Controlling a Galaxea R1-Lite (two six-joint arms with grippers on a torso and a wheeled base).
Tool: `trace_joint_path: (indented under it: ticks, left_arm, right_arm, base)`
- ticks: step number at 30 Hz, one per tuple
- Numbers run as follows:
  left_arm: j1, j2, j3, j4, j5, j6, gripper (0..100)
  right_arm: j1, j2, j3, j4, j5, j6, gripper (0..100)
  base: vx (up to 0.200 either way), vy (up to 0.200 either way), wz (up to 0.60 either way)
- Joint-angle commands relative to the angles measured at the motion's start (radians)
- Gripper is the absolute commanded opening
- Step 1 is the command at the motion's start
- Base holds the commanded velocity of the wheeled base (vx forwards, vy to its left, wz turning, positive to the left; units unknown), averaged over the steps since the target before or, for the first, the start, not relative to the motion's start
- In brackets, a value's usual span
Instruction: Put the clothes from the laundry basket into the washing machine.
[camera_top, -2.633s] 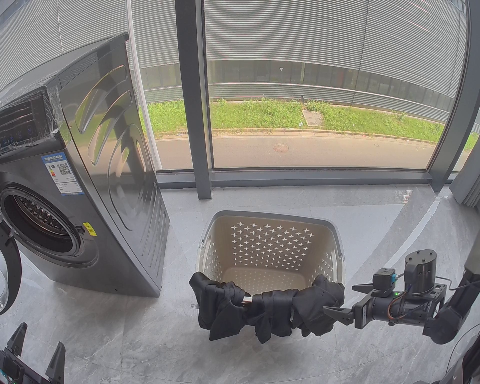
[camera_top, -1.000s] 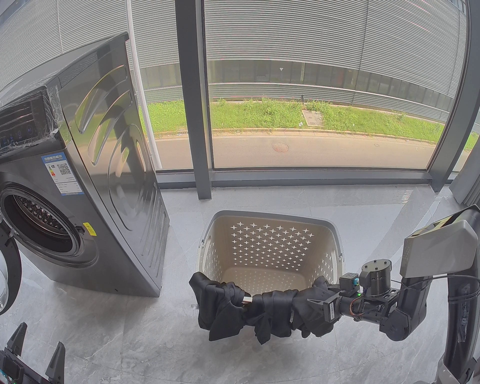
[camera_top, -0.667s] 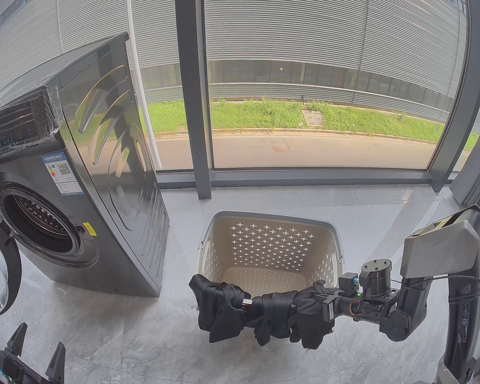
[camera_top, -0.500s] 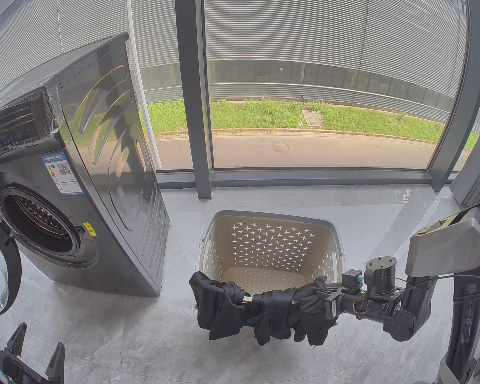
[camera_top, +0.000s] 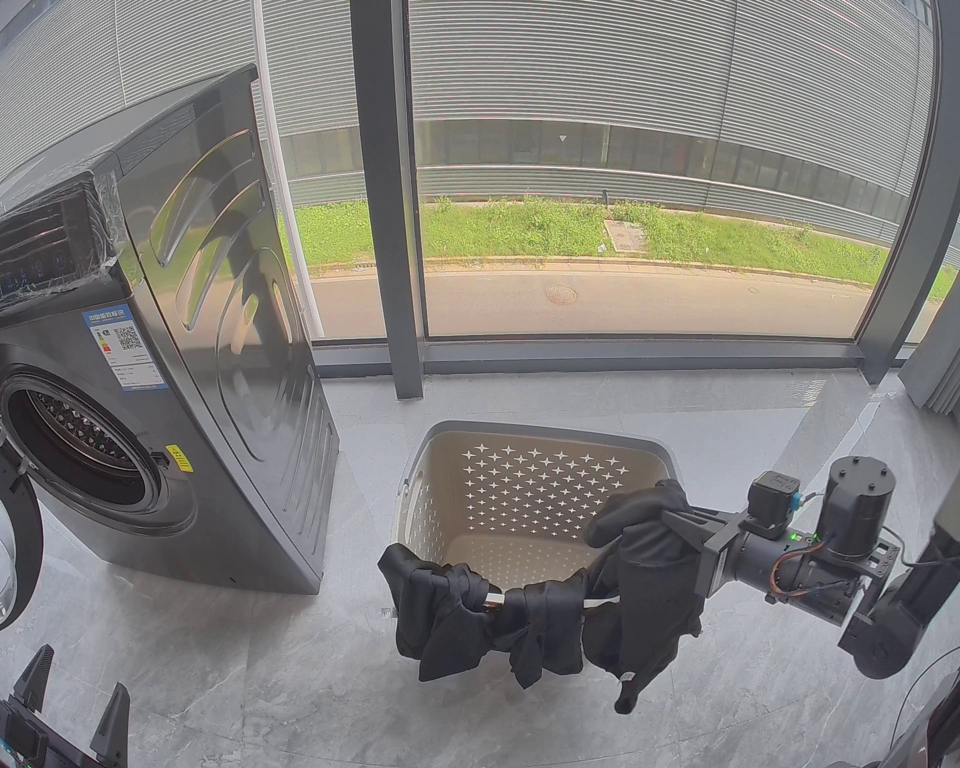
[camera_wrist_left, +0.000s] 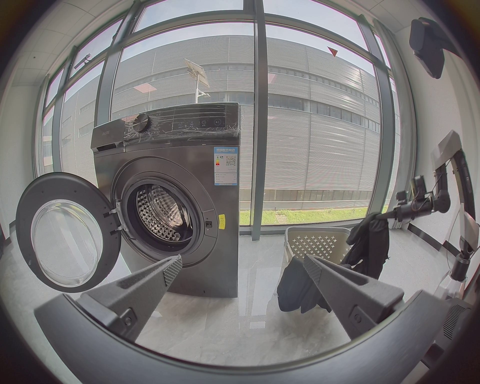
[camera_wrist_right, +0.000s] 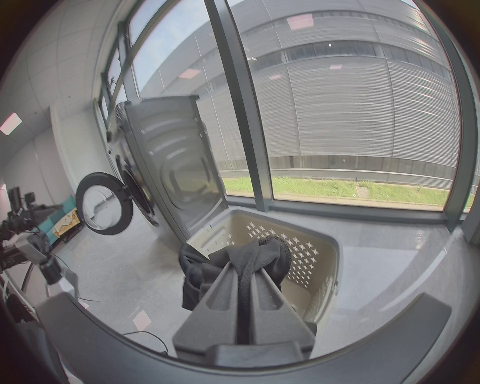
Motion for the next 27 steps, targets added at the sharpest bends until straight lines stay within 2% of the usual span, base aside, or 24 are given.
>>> trace_joint_path:
  ticks: [1,2,5,10,14,16,24,27]
  left_arm:
    - [0.0,-0.018,0.016,0.0,0.002,-0.001,100]
    - [0.0,-0.018,0.016,0.0,0.003,-0.001,100]
    - [0.0,-0.018,0.016,0.0,0.003,-0.001,100]
    - [0.002,-0.018,0.016,0.001,0.0,0.006,100]
    - [0.0,-0.018,0.016,0.0,0.002,-0.004,100]
    - [0.0,-0.018,0.016,0.0,0.002,-0.005,100]
    - [0.0,-0.018,0.016,0.0,0.003,-0.005,100]
    - [0.0,-0.018,0.016,0.0,0.003,-0.004,100]
  right_arm:
    - [0.096,-0.298,-0.011,0.092,0.0,0.013,0]
    - [0.097,-0.305,-0.015,0.1,-0.002,0.013,0]
    - [0.092,-0.391,-0.088,0.21,-0.042,0.013,0]
    - [0.094,-0.451,-0.137,0.289,-0.053,0.013,0]
    - [0.096,-0.457,-0.201,0.279,-0.146,0.024,0]
    - [0.1,-0.462,-0.215,0.278,-0.178,0.028,0]
    - [0.085,-0.485,-0.197,0.289,-0.191,0.028,0]
    - [0.083,-0.483,-0.195,0.289,-0.192,0.028,0]
  base:
    - [0.0,0.0,0.0]
    - [0.0,0.0,0.0]
    - [0.0,0.0,0.0]
    - [0.0,0.0,0.0]
    - [0.0,0.0,0.0]
    - [-0.1,0.0,0.0]
    - [-0.2,0.0,0.0]
    - [0.0,0.0,0.0]
